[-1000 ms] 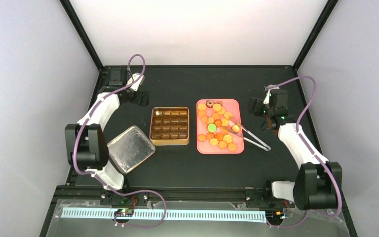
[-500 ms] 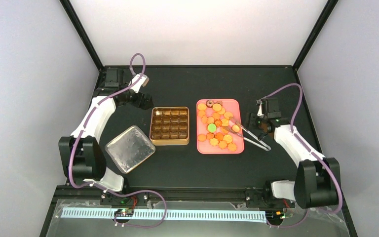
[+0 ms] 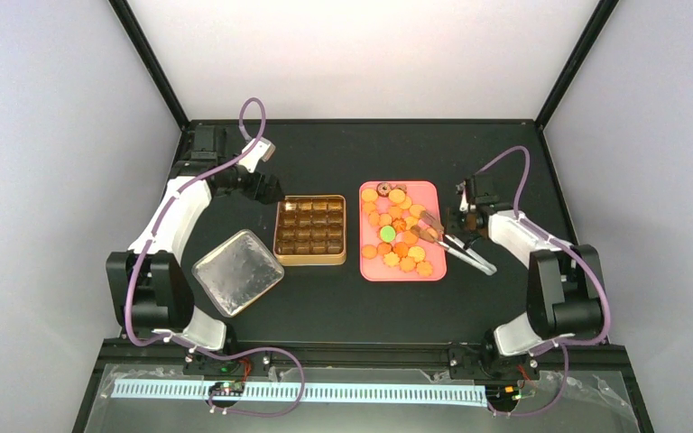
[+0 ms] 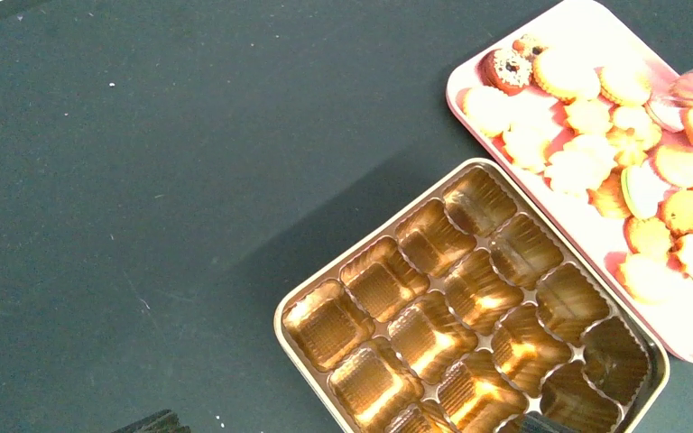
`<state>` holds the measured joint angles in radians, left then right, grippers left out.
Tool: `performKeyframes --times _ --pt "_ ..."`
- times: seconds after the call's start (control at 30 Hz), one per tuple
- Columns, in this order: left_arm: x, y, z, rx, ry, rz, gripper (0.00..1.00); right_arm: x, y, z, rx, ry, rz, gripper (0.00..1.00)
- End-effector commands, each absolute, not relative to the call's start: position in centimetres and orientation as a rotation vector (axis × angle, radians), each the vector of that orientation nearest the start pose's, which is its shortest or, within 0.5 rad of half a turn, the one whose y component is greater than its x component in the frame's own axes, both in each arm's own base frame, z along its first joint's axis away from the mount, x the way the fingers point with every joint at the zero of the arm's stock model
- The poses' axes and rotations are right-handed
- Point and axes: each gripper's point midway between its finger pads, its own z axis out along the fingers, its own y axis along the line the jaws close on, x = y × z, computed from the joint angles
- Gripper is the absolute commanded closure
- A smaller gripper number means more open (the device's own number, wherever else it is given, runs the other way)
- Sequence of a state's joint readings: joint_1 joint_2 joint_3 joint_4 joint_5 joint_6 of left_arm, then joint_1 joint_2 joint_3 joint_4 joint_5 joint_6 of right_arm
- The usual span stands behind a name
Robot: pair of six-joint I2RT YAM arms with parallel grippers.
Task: Pack the cookies
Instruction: Pick up the clamp from the plate.
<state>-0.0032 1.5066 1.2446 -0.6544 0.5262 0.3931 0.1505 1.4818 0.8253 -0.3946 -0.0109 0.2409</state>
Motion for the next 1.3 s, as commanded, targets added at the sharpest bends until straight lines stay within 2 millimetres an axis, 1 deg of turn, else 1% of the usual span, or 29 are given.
performKeyframes --times 0.0,0.07,0.13,0.23,0.33,0.37,0.5,0.6,0.73,0.8,0.87,0.9,0.93,1.07,1.17,1.27 --pt "38.3 -9.1 21.5 0.722 2.223 -0.483 0.01 35.6 5.7 5.3 0.094 2.645 0.137 0.44" --pt "38.0 -9.1 21.7 0.729 2.221 -0.481 0.01 35.7 5.7 4.8 0.089 2.653 0.134 0.47" --pt "37.7 -9.2 21.8 0.737 2.216 -0.478 0.01 35.8 5.9 4.7 0.079 2.657 0.14 0.55" --pt "37.3 -9.2 21.9 0.747 2.212 -0.481 0.01 35.8 6.1 5.1 0.059 2.647 0.15 0.63" --pt "37.1 -9.4 22.1 0.757 2.21 -0.489 0.01 35.7 6.2 5.8 0.033 2.628 0.147 0.75" --pt "37.0 -9.4 22.0 0.757 2.212 -0.493 0.01 35.6 6.2 6.0 0.028 2.62 0.145 0.77" --pt "36.8 -9.7 22.5 0.766 2.201 -0.515 0.01 35.2 7.1 6.8 -0.015 2.593 0.152 0.8" --pt "36.5 -10.1 22.9 0.785 2.185 -0.547 0.01 34.8 8.0 7.1 -0.053 2.584 0.152 0.87" --pt "35.5 -11.0 23.8 0.842 2.144 -0.613 0.01 34.7 9.2 8.7 -0.104 2.539 0.151 0.93" --pt "34.9 -11.5 24.2 0.872 2.118 -0.645 0.01 34.6 9.2 9.4 -0.121 2.517 0.119 0.94" --pt "34.4 -11.9 24.5 0.901 2.093 -0.662 0.01 34.5 8.8 9.4 -0.111 2.516 0.086 0.92" --pt "34.1 -12.0 24.7 0.916 2.078 -0.669 0.01 34.5 8.5 9.4 -0.104 2.513 0.068 0.84" --pt "33.9 -12.2 24.8 0.932 2.066 -0.677 0.01 34.5 8.3 9.2 -0.098 2.514 0.053 0.73" --pt "32.9 -12.9 25.2 0.976 2.03 -0.713 0.01 34.9 7.8 8.7 -0.075 2.517 0.007 0.51" --pt "32.3 -13.1 25.3 1.005 2.02 -0.726 0.01 35.2 7.5 7.9 -0.063 2.537 -0.02 0.47" --pt "32.0 -13.2 25.3 1.027 2.015 -0.725 0.01 35.5 7.3 6.7 -0.053 2.567 -0.049 0.46"
